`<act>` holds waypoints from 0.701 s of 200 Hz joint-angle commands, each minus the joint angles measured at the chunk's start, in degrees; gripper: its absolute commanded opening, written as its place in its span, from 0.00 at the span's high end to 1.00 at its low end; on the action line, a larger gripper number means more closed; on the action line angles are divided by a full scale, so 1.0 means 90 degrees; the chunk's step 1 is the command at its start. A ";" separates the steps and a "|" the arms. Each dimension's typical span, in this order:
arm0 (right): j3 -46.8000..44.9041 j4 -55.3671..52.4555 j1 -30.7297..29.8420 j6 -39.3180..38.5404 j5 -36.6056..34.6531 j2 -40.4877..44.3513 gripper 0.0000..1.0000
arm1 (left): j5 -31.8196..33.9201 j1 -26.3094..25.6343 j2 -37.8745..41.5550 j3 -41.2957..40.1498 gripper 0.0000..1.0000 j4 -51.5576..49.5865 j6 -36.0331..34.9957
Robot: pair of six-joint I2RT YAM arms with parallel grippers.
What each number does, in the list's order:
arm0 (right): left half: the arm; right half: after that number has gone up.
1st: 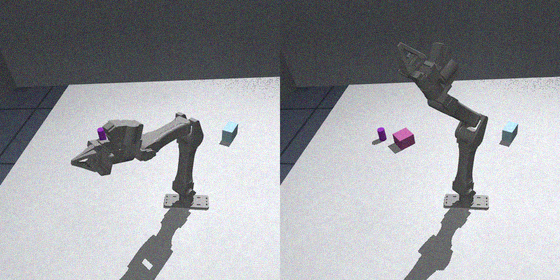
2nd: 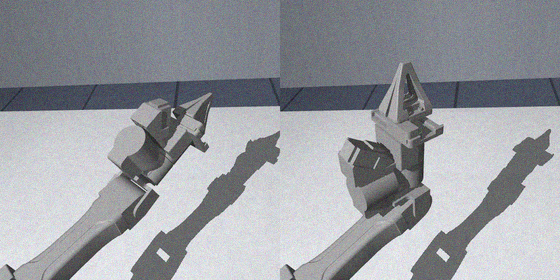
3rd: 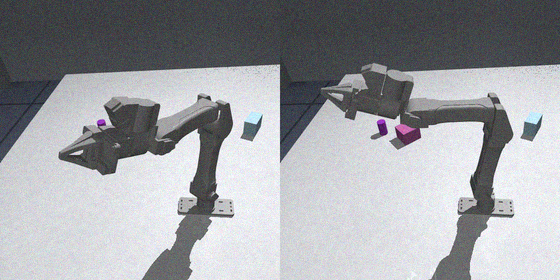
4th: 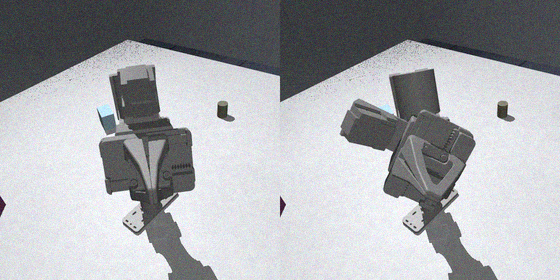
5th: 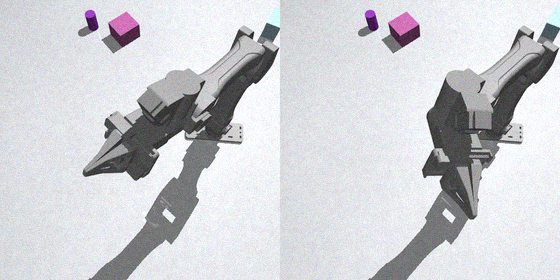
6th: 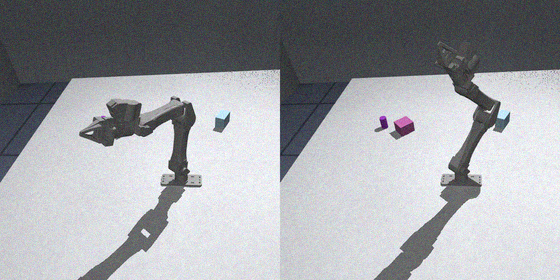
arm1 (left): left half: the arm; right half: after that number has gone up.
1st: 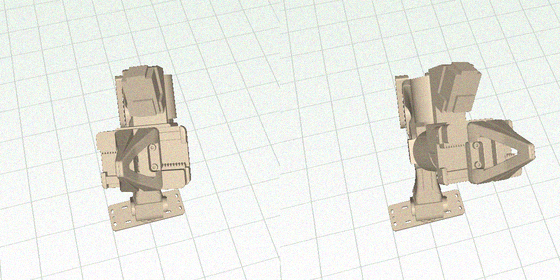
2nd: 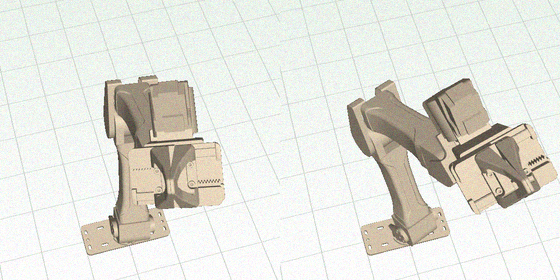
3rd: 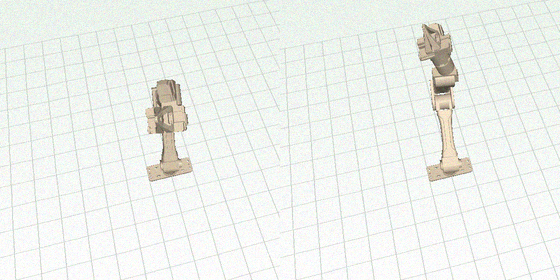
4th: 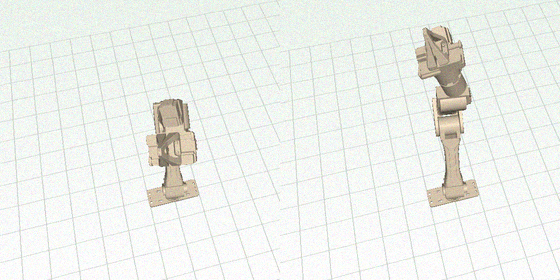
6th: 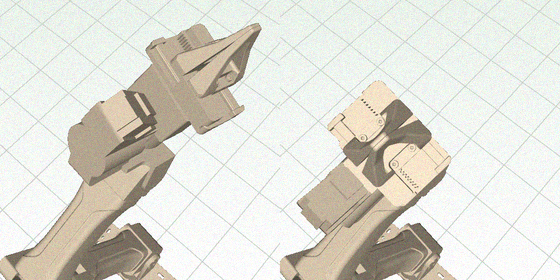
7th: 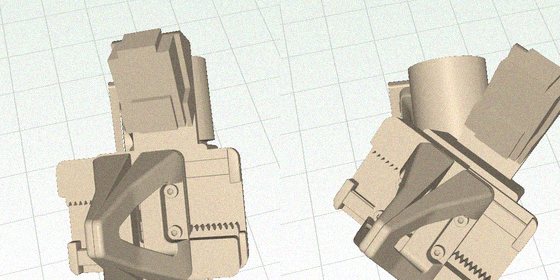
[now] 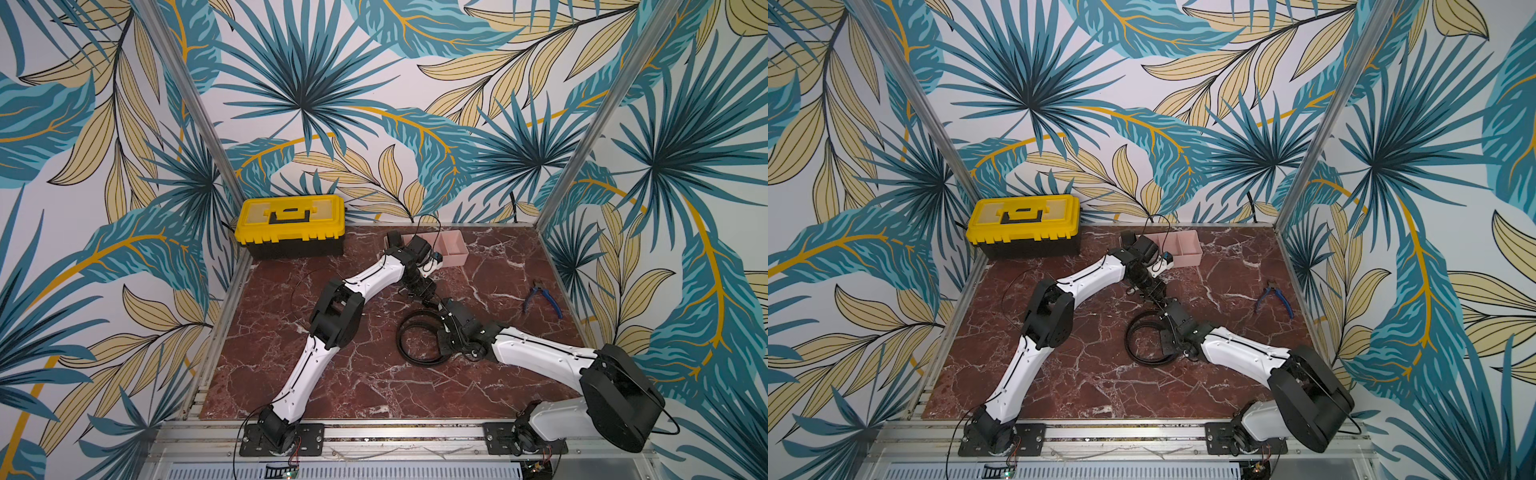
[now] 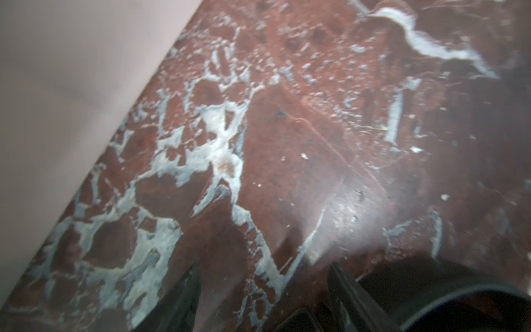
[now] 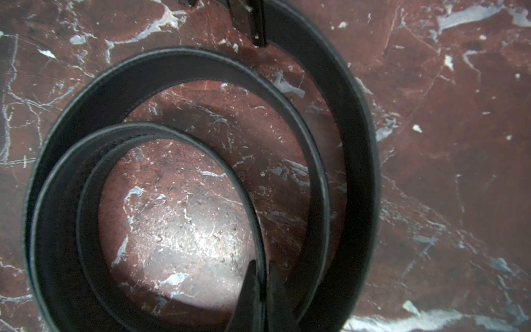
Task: Place the belts into the storage roll
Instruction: Roll the belt at the center of the board.
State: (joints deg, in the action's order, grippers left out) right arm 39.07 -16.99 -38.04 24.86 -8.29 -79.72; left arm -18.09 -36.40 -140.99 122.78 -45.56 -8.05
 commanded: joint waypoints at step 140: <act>0.0053 -0.0302 -0.0027 -0.0121 0.0186 -0.0267 1.00 | -0.0448 0.0090 0.0915 -0.1532 0.24 0.0443 -0.2542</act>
State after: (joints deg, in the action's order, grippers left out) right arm 39.33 -17.04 -38.04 24.18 -7.88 -81.08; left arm -25.08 -35.35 -130.52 107.50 -41.87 -29.26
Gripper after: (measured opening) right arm 0.061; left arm 0.757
